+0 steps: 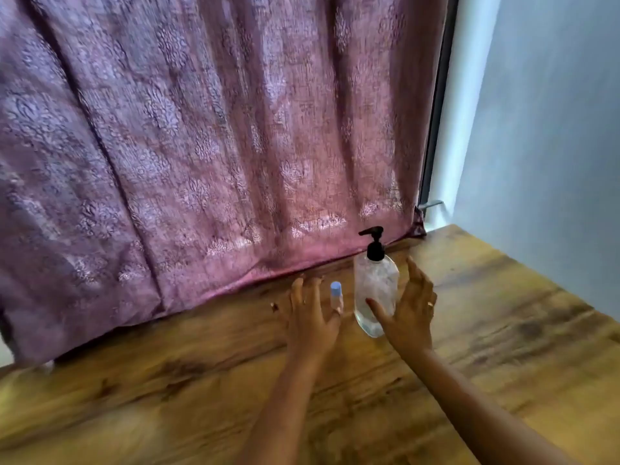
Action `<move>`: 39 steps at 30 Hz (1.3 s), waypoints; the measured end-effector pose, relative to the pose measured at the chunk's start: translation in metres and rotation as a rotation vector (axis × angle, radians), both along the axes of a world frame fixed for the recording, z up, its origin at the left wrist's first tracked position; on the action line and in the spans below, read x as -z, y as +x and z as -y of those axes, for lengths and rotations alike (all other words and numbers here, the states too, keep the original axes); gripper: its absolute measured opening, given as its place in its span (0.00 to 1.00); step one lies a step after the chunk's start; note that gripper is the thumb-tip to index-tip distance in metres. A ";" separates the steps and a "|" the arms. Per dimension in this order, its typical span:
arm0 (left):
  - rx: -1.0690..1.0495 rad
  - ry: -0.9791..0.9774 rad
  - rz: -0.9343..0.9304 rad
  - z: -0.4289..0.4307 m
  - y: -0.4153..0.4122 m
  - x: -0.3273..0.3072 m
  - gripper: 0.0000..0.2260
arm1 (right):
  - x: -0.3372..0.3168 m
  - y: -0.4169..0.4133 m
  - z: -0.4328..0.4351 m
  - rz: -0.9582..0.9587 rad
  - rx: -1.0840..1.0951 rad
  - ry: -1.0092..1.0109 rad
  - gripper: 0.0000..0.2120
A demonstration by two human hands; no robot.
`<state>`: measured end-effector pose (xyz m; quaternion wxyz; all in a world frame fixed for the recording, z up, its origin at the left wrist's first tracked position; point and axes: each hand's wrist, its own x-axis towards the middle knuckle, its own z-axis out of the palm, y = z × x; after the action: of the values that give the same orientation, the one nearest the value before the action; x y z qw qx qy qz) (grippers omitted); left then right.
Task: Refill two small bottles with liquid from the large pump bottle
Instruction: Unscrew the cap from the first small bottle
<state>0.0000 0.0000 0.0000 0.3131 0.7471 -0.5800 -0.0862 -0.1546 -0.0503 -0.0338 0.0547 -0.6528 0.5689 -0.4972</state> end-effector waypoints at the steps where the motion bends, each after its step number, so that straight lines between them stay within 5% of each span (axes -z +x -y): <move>1: -0.008 0.010 0.006 0.000 -0.003 0.000 0.27 | 0.002 -0.002 0.005 0.055 -0.028 0.113 0.46; 4: -0.037 -0.015 -0.008 -0.001 -0.009 0.001 0.27 | 0.008 -0.005 0.017 0.158 -0.152 0.366 0.52; 8: -0.115 0.024 -0.081 -0.010 0.000 0.028 0.29 | 0.029 0.002 0.023 0.261 -0.234 0.447 0.48; 14: -0.242 0.134 -0.148 -0.013 0.021 0.054 0.33 | 0.044 0.008 0.025 0.319 -0.198 0.381 0.42; 21: -0.141 -0.015 -0.210 0.025 0.046 0.087 0.34 | 0.065 0.010 0.024 0.307 -0.246 0.246 0.39; 28: -0.185 -0.045 -0.112 0.033 0.055 0.127 0.13 | 0.083 0.014 0.028 0.336 -0.236 0.090 0.38; 39: -0.145 -0.037 -0.046 0.016 0.050 0.119 0.21 | 0.088 0.008 0.016 0.355 -0.253 0.022 0.32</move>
<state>0.0498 -0.0164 -0.1190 0.3455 0.7790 -0.5186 -0.0696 -0.1463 -0.0660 -0.1215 0.2234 -0.6204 0.4694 -0.5873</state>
